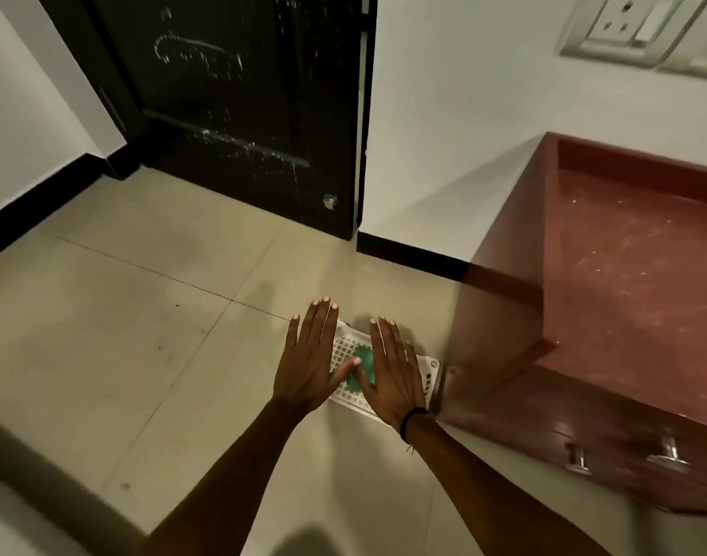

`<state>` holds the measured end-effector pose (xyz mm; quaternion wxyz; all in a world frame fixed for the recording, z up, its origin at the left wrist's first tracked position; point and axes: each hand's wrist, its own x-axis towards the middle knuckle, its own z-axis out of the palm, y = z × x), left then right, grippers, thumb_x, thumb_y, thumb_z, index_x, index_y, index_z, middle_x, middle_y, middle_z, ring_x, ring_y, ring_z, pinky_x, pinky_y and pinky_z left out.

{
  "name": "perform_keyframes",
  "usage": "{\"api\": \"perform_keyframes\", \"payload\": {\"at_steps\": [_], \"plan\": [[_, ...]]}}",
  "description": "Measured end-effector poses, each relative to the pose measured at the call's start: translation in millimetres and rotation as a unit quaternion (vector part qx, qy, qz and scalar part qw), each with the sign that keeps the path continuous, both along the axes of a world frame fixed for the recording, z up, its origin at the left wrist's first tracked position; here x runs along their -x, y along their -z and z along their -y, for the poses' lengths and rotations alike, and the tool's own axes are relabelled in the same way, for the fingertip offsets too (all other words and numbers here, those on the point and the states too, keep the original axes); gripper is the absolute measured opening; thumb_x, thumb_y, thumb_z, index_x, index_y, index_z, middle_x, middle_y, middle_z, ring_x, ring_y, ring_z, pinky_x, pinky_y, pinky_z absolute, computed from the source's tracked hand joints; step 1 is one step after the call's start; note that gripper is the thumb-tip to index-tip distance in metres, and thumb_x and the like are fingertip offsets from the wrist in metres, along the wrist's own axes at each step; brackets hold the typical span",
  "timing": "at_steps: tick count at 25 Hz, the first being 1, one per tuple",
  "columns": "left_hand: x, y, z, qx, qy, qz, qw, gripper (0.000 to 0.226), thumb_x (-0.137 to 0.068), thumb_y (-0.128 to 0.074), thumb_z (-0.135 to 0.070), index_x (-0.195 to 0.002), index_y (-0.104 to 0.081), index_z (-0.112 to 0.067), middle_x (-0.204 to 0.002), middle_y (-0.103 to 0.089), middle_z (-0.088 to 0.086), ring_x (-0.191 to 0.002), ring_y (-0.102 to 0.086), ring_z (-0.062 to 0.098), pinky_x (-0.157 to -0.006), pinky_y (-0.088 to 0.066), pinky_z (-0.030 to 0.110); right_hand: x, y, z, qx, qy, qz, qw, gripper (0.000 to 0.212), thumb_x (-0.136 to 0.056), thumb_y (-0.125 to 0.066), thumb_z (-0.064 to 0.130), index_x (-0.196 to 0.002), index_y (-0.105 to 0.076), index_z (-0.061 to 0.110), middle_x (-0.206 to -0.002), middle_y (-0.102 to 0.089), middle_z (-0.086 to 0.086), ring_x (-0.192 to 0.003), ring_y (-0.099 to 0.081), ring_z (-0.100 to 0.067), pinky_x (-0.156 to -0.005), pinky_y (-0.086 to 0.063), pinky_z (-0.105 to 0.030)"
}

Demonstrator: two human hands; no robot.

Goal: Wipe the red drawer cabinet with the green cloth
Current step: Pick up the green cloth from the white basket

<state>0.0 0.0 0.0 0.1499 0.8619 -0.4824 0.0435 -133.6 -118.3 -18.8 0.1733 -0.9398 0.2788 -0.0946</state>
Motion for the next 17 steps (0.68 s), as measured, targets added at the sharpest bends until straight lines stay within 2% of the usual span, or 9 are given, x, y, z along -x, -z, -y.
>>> {"api": "perform_keyframes", "payload": {"at_steps": [3, 8, 12, 17], "plan": [[-6.2, 41.3, 0.8, -0.002, -0.007, 0.006, 1.000, 0.091, -0.095, -0.041, -0.066, -0.158, -0.009, -0.009, -0.168, -0.004, 0.009, -0.155, 0.001, 0.020, -0.125, -0.002, 0.043, -10.9, 52.1, 7.5, 0.017, 0.001, -0.027, 0.999, 0.076, -0.097, -0.014, 0.063, -0.158, -0.001, 0.019, -0.166, 0.001, -0.003, -0.153, 0.003, -0.018, -0.124, -0.010, -0.043], [-6.0, 91.6, -5.5, -0.010, 0.006, -0.015, 1.000, 0.091, -0.094, -0.039, -0.067, -0.159, -0.005, -0.012, -0.168, -0.001, 0.007, -0.155, 0.004, 0.018, -0.125, -0.001, 0.043, -16.5, 107.8, 13.5, 0.002, -0.014, -0.073, 0.997, 0.080, -0.096, -0.024, 0.061, -0.158, -0.002, 0.016, -0.166, -0.002, -0.004, -0.153, 0.000, -0.021, -0.123, -0.012, -0.046], [-5.2, 108.9, -10.5, 0.000, 0.007, -0.027, 1.000, 0.090, -0.094, -0.041, -0.065, -0.159, -0.007, -0.012, -0.168, -0.004, 0.007, -0.155, -0.001, 0.019, -0.125, -0.008, 0.046, -15.0, 128.5, 15.4, -0.012, -0.027, -0.114, 0.993, 0.080, -0.096, -0.038, 0.057, -0.157, -0.010, 0.014, -0.165, -0.013, -0.006, -0.152, -0.010, -0.024, -0.121, -0.019, -0.048], [-8.5, 115.3, -14.5, -0.005, 0.009, -0.017, 1.000, 0.089, -0.095, -0.033, -0.068, -0.159, -0.006, -0.011, -0.168, -0.002, 0.006, -0.155, 0.002, 0.018, -0.125, -0.005, 0.045, -19.1, 140.8, 14.4, -0.005, -0.041, -0.151, 0.988, 0.081, -0.094, -0.041, 0.058, -0.155, -0.022, 0.010, -0.161, -0.026, -0.010, -0.150, -0.021, -0.030, -0.115, -0.029, -0.056]]}}
